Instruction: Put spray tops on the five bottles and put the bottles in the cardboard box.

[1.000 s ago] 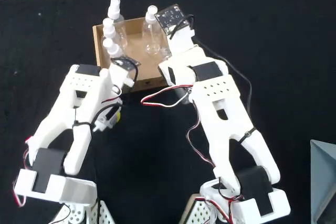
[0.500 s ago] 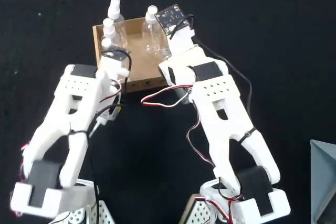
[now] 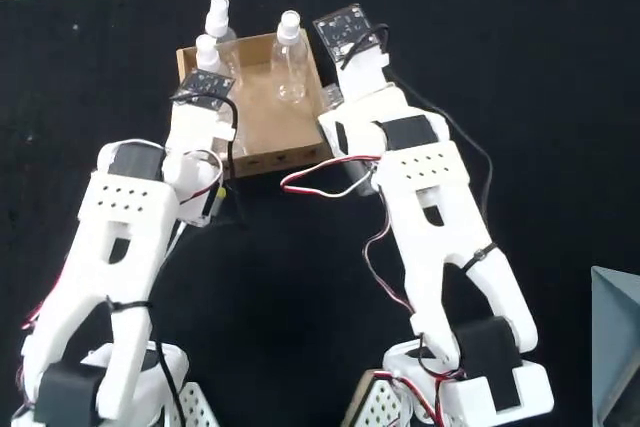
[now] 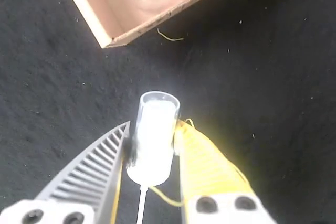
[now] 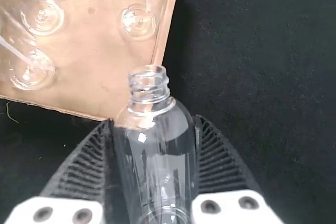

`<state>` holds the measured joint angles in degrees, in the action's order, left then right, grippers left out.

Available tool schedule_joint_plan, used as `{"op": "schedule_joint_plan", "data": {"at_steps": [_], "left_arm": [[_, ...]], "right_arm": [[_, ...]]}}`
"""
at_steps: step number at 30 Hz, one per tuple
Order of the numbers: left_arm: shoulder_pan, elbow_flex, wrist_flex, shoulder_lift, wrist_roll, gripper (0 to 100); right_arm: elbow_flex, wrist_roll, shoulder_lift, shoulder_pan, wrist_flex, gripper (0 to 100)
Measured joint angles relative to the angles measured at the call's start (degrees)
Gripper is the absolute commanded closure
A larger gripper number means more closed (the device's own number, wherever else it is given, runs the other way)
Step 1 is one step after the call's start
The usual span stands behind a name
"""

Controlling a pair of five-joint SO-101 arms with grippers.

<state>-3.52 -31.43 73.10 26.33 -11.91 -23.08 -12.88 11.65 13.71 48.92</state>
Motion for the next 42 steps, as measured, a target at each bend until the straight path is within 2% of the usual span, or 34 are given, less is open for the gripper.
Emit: {"op": "schedule_joint_plan", "data": {"at_steps": [16,22,31,42], "left_arm": [[0.1,-3.9,-0.4,12.4,4.6,96],[0.1,-7.3,-4.7,12.9,11.6,96],[0.1,-7.5,-5.8,12.9,21.0,96],[0.1,-7.5,-5.8,15.4,23.3,97]], "right_arm": [[0.0,0.0,0.0,0.0,0.0,96.9],[-5.1,-0.1,7.4,0.0,-1.1,96.9],[-14.3,0.0,15.7,0.0,-9.2,96.8],[-16.0,0.0,17.3,0.0,-12.6,96.9]]}}
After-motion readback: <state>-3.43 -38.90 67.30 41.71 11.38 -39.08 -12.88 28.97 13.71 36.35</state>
